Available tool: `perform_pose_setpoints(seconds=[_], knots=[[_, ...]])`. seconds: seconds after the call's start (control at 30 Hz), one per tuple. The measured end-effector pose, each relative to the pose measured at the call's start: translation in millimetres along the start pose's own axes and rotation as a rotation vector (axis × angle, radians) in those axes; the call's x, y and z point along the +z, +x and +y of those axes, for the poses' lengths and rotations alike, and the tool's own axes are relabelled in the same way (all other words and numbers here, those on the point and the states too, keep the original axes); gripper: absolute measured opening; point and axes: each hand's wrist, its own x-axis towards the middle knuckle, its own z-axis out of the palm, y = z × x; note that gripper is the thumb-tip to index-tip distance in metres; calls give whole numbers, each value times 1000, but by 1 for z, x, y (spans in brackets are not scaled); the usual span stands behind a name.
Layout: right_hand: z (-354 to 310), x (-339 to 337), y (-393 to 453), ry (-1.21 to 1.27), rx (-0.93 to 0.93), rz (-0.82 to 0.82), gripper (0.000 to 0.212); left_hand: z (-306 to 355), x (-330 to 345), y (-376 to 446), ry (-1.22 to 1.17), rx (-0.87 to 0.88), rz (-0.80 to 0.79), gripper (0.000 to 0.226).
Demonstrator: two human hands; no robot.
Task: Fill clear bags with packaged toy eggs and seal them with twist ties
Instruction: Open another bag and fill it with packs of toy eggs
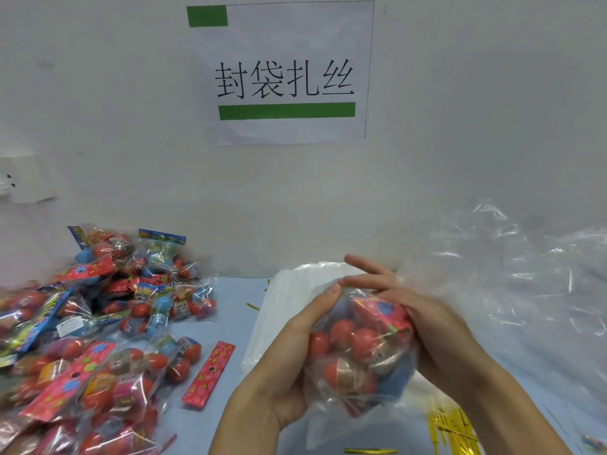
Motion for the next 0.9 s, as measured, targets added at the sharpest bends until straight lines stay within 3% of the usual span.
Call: perform_pose_setpoints(seconds=[0.07, 0.13, 0.23, 0.3, 0.37, 0.47, 0.6, 0.67, 0.8, 0.9], knots=[[-6, -5, -5, -38, 10, -127, 28, 1, -3, -3, -31, -35, -83, 50], [-12, -6, -8, -66, -5, -137, 31, 0, -3, -3, -24, -39, -118, 54], [-14, -7, -2, -28, -3, 58, 34, -3, 2, 2, -17, -23, -78, 61], [-16, -7, 3, 128, 54, 180, 37, -3, 3, 6, -8, -6, -34, 65], [-21, -5, 4, 338, 93, 196, 30, -3, 5, 9, 144, 44, 43, 54], [-26, -6, 3, 533, 109, 207, 21, -6, 5, 11, 555, 232, 201, 26], [-21, -4, 5, 646, 90, 263, 27, -13, 1, 9, 715, 456, -9, 109], [-18, 1, 6, 649, 116, 258, 21, -14, 7, 12, 636, 536, -110, 124], [-10, 10, 10, 533, 84, 279, 27, -8, 18, 17, 482, 678, 57, 92], [-7, 21, 10, 262, 68, 431, 27, -5, 17, 11, 414, 773, 106, 61]])
